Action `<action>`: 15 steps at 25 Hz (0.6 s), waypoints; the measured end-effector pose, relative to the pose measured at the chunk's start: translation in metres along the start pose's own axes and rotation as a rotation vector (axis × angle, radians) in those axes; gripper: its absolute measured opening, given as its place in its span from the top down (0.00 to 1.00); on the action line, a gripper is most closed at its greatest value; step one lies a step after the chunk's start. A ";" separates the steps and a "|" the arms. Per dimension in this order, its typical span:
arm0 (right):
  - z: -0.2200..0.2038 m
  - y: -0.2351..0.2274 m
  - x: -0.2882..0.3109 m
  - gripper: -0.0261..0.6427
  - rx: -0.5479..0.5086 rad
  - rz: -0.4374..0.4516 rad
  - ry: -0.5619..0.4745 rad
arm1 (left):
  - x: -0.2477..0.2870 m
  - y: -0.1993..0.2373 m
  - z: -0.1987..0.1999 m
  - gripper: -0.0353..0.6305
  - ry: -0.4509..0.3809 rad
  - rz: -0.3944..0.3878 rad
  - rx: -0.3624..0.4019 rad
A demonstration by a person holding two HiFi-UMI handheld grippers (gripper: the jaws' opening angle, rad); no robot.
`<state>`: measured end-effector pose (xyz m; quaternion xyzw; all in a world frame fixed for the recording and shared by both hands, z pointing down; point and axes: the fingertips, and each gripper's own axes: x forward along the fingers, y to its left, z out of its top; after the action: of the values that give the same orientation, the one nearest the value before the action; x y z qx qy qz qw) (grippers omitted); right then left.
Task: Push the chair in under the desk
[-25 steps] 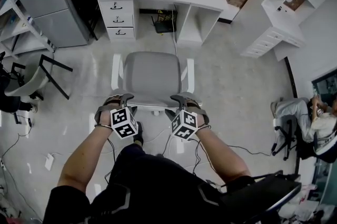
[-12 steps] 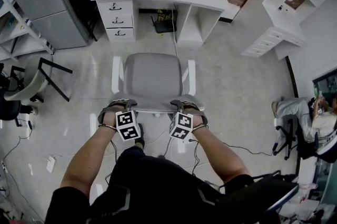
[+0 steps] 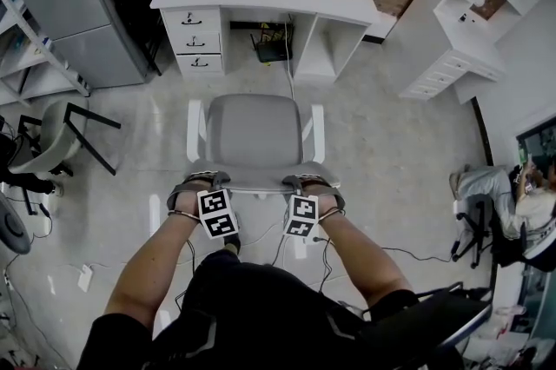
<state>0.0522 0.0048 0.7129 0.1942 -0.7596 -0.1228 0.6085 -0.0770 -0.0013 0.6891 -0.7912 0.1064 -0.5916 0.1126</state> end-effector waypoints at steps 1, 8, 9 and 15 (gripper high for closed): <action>-0.001 -0.003 0.001 0.89 -0.007 -0.003 0.003 | 0.001 0.002 0.001 0.76 0.003 -0.007 -0.004; -0.012 -0.020 0.017 0.91 -0.028 -0.023 0.049 | 0.009 0.018 0.004 0.76 0.000 -0.015 -0.005; -0.012 -0.023 0.018 0.91 -0.029 -0.022 0.054 | 0.010 0.020 0.004 0.77 0.000 -0.020 -0.006; -0.020 -0.040 0.029 0.92 -0.031 -0.022 0.084 | 0.018 0.033 0.009 0.78 -0.005 -0.050 0.012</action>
<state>0.0723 -0.0424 0.7262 0.1980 -0.7292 -0.1330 0.6414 -0.0646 -0.0380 0.6926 -0.7943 0.0828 -0.5929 0.1029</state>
